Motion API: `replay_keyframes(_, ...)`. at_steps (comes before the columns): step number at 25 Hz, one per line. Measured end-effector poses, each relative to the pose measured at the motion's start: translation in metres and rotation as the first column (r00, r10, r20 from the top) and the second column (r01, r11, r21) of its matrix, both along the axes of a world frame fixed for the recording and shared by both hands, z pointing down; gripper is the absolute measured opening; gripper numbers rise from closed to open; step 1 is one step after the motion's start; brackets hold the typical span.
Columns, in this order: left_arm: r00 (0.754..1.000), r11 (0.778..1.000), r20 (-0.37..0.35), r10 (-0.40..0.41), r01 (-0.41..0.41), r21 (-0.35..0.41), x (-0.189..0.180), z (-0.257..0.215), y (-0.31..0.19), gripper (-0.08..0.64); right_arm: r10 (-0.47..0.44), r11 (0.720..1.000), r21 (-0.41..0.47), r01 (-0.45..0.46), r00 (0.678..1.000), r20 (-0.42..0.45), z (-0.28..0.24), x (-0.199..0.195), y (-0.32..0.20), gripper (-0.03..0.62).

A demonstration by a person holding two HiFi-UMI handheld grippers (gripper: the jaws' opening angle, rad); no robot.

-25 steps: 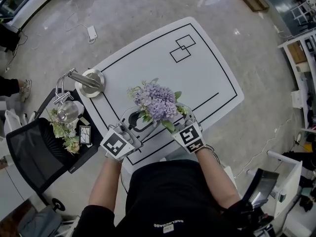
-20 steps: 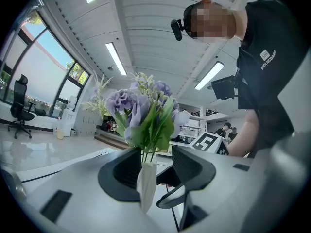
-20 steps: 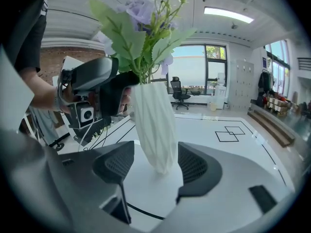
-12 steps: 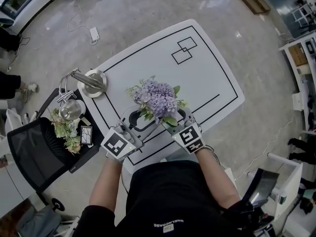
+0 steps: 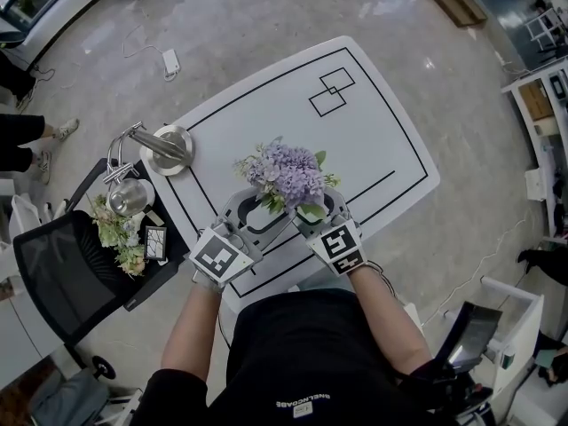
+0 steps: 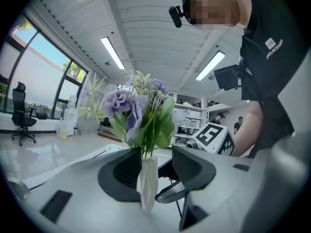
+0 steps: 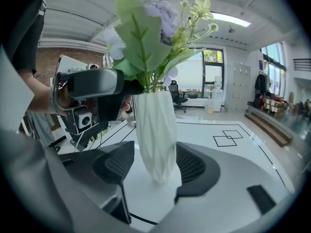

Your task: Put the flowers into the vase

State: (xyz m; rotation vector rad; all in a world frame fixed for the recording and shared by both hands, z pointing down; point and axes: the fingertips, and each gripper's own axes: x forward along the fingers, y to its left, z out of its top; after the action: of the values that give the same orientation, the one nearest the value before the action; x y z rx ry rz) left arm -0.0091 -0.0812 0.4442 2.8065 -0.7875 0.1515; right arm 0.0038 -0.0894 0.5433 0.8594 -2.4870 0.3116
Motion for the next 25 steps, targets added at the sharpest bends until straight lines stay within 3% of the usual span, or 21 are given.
replay_keyframes(7, 0.999, 1.000, 0.029, 0.025, -0.026, 0.016, 0.007, -0.003, 0.003, 0.179, 0.075, 0.996, -0.047, -0.072, 0.996, 0.049, 0.002, 0.010, -0.005, 0.244)
replay_keyframes(12, 0.993, 0.999, 0.111, 0.037, -0.039, 0.018, 0.005, 0.000, 0.003, 0.179, 0.077, 0.996, -0.050, -0.075, 0.995, 0.060, 0.001, 0.010, -0.007, 0.236)
replay_keyframes(20, 0.992, 0.997, 0.105, 0.068, -0.072, 0.040, 0.007, -0.012, 0.009, 0.179, 0.089, 0.995, -0.057, -0.086, 0.994, 0.065, 0.002, 0.012, -0.006, 0.236)
replay_keyframes(25, 0.994, 0.997, 0.075, 0.077, -0.076, -0.010, 0.009, -0.008, 0.008, 0.179, 0.090, 0.995, -0.047, -0.087, 0.992, 0.087, -0.005, 0.011, -0.008, 0.236)
